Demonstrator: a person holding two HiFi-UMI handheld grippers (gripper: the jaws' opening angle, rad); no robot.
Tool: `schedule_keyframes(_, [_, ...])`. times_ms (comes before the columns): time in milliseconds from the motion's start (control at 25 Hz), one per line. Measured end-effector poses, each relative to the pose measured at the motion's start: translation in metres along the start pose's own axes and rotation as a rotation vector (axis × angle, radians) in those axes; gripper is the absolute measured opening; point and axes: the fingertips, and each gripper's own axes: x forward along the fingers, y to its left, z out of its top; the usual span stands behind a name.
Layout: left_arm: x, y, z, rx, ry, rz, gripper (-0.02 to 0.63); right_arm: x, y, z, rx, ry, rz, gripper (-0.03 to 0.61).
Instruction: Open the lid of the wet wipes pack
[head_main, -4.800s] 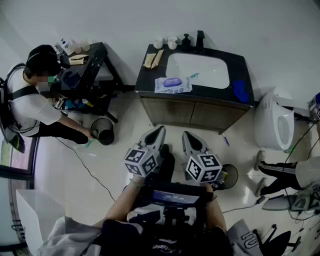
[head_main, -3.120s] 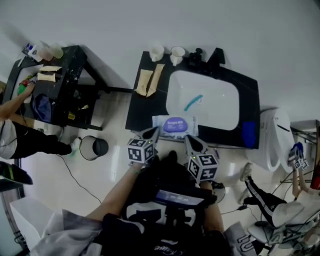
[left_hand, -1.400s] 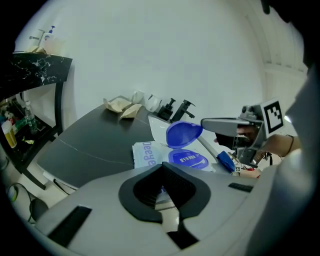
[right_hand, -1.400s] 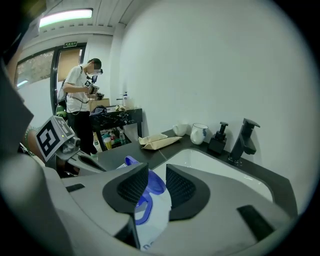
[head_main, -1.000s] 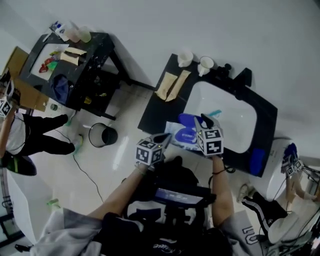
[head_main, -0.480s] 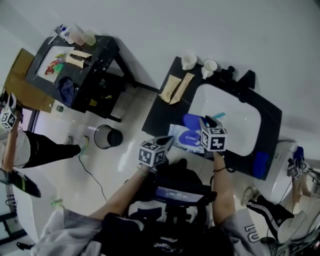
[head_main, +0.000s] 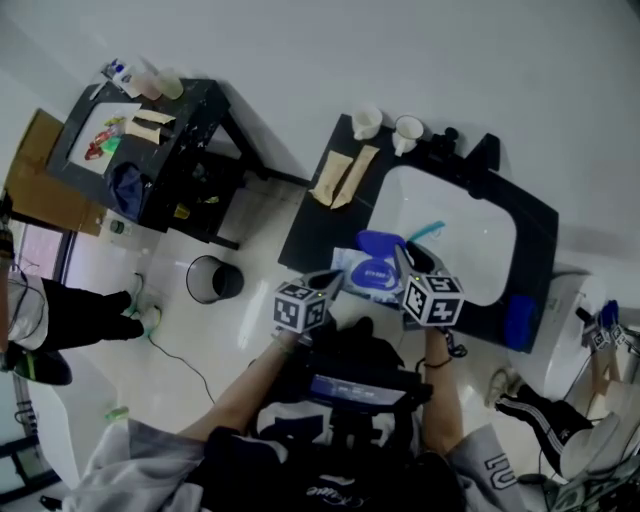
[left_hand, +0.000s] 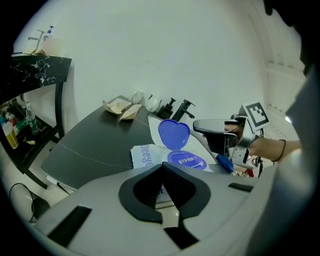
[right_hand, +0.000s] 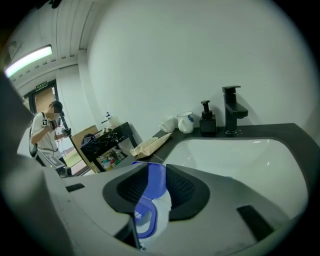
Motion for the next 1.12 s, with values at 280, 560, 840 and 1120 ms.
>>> schedule_keyframes(280, [-0.013,-0.011,0.02,0.008,-0.066,-0.018,0.008,-0.036,0.023,-0.007,0.154,-0.061,0.044,0.083])
schedule_keyframes(560, [-0.031,-0.035,0.056,0.021,-0.174,-0.076,0.009,-0.053,0.039,-0.015,0.215,-0.092,0.031,0.011])
schedule_keyframes(840, [-0.061,-0.054,0.066,0.068,-0.215,-0.145,0.009,-0.082,0.069,-0.013,0.246,-0.179,-0.027,0.003])
schedule_keyframes(1120, [-0.089,-0.067,0.057,0.096,-0.221,-0.192,0.008,-0.106,0.095,-0.026,0.253,-0.187,-0.107,0.003])
